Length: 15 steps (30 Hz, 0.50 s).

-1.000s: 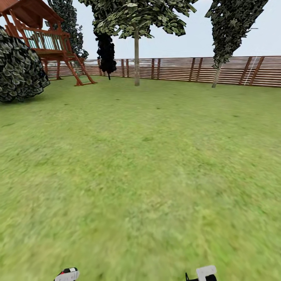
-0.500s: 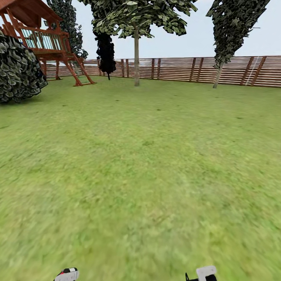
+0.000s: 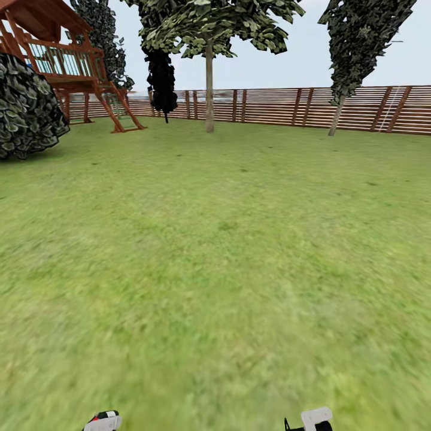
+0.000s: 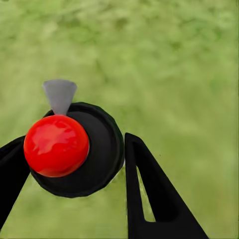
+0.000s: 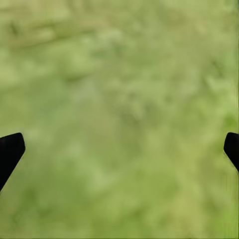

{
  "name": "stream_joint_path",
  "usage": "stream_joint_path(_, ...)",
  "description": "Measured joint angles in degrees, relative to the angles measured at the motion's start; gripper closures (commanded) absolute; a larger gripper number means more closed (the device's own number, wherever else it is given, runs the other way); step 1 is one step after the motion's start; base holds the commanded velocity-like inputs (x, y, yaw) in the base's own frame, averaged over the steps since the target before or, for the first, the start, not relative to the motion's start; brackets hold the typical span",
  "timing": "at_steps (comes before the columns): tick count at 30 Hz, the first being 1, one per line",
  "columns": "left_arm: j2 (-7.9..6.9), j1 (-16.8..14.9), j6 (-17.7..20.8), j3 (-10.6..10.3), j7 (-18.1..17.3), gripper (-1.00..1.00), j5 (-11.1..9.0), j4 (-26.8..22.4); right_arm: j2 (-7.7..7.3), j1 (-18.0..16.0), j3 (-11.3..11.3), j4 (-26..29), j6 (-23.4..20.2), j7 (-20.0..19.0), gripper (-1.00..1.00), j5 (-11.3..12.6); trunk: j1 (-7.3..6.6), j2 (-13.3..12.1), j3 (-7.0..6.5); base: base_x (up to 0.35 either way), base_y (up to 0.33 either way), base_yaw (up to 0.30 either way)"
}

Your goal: In the garden, pick up the pesticide atomizer on the floor and spray pesticide onto both trees until each tree trunk is fully covered.

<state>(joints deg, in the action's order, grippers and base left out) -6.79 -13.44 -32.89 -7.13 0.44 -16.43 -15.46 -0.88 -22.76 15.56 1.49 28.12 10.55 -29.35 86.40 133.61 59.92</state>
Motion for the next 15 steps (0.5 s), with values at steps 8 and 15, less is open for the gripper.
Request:
stream_joint_path(8, -0.03, 0.0, -0.1, 0.0, 0.0, 1.00, 0.0, 0.0, 0.00, 0.0, 0.0, 0.0, 0.0, 0.0, -1.00, 0.0, 0.00, 0.0, 0.00, 0.338, 0.000, 0.000)
stream_joint_path(15, 0.00, 0.0, 0.0, 0.0, 0.0, 1.00, 0.0, 0.0, 0.00, 0.0, 0.0, 0.0, 0.0, 0.0, -1.00, 0.0, 0.00, 0.0, 0.00, 0.338, 0.000, 0.000)
